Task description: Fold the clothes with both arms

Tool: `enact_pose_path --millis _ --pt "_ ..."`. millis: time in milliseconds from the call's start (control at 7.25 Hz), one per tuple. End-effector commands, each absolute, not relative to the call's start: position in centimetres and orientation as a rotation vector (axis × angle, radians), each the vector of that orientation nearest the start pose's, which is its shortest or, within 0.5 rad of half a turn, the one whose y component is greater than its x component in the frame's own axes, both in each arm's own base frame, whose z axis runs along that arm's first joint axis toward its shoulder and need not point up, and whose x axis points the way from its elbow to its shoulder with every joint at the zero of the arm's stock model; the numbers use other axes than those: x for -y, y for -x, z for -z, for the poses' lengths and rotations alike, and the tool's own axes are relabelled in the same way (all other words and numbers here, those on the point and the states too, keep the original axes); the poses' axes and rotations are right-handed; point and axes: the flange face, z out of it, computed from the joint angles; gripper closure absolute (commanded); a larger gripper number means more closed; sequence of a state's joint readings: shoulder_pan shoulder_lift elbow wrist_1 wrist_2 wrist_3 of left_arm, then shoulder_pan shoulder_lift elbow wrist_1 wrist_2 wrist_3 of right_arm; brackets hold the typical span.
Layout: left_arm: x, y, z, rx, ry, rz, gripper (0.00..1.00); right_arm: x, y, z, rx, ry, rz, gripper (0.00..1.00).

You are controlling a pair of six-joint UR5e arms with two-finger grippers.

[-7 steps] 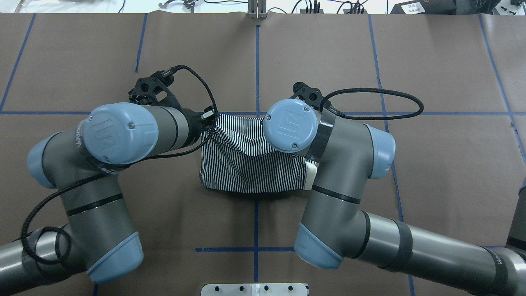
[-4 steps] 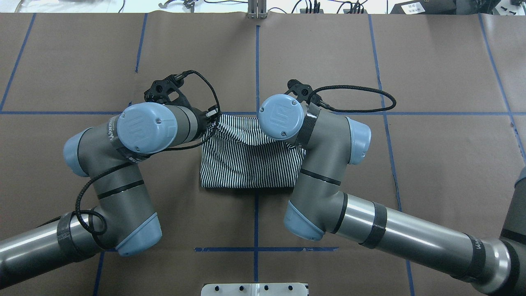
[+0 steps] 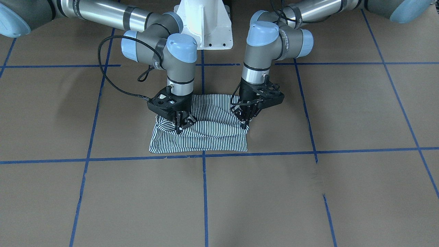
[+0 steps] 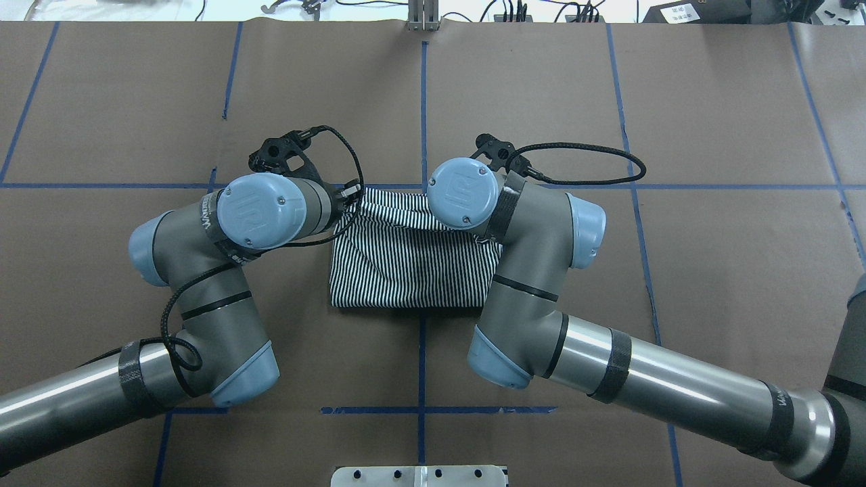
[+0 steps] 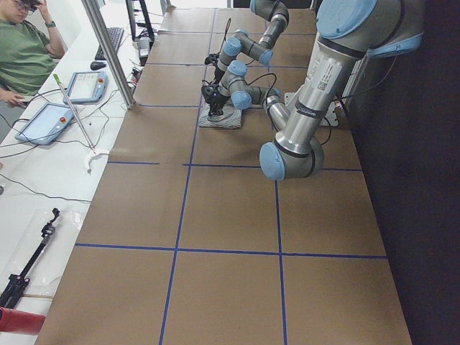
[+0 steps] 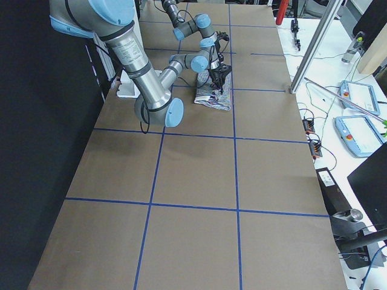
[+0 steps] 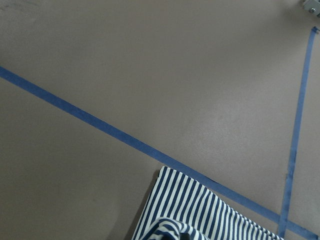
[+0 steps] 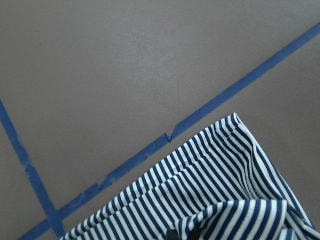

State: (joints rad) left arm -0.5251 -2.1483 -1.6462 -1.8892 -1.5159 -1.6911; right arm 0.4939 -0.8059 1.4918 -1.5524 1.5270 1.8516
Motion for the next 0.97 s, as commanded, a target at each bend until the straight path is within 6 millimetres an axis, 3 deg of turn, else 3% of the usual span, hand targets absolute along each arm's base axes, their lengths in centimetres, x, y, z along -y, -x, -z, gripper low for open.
enact_pose_path --millis 0,138,414,552,828 --pt "46.3 -51.4 -25.6 -0.927 -0.33 0.458 0.01 47.3 58.4 -22.0 0.723 -0.132 -0.745 0.49" --pt "47.0 -49.6 -24.7 -0.935 -0.384 0.396 0.0 47.8 57.8 -21.1 0.73 -0.168 -0.753 0.0" --pt "48.4 -45.4 -27.3 -0.956 -0.391 0.239 0.0 47.5 57.3 -18.2 0.774 -0.192 -0.714 0.0" --pt "48.6 -43.7 -30.0 -0.966 -0.412 0.206 0.0 47.1 57.1 -17.7 0.769 -0.24 -0.593 0.0" --pt "48.5 -43.7 -30.3 -0.975 -0.412 0.211 0.0 42.1 60.9 -17.9 0.738 -0.319 -0.356 0.0"
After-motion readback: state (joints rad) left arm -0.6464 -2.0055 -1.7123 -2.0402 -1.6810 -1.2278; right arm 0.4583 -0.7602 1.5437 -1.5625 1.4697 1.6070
